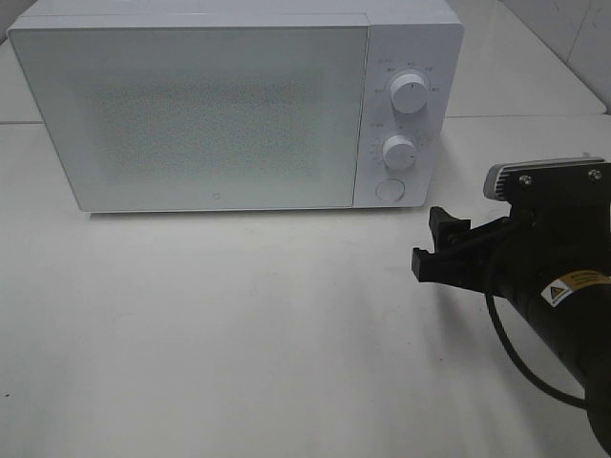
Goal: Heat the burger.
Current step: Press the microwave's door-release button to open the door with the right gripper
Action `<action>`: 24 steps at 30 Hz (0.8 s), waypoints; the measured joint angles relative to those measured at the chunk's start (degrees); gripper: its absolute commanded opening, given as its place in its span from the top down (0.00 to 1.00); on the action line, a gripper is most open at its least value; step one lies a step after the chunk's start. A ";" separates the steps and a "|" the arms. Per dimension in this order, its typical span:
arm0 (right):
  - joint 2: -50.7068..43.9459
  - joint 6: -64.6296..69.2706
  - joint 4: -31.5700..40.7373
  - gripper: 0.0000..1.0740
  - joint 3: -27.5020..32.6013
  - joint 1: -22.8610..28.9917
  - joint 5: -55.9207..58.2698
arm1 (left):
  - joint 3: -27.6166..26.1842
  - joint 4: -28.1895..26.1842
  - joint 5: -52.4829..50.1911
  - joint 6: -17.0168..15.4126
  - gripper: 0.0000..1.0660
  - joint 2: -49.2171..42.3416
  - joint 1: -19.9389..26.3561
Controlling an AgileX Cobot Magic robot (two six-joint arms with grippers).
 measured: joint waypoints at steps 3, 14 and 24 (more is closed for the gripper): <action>0.00 0.00 0.97 0.30 0.00 1.43 -0.34 | 0.00 0.00 0.00 0.00 0.08 0.00 0.00; 0.00 7.10 1.20 0.30 0.00 2.69 -0.52 | 0.00 0.00 0.00 0.00 0.08 0.00 0.00; 0.00 38.90 1.20 0.30 0.00 2.69 -0.52 | 0.00 0.00 0.00 0.00 0.08 0.00 0.00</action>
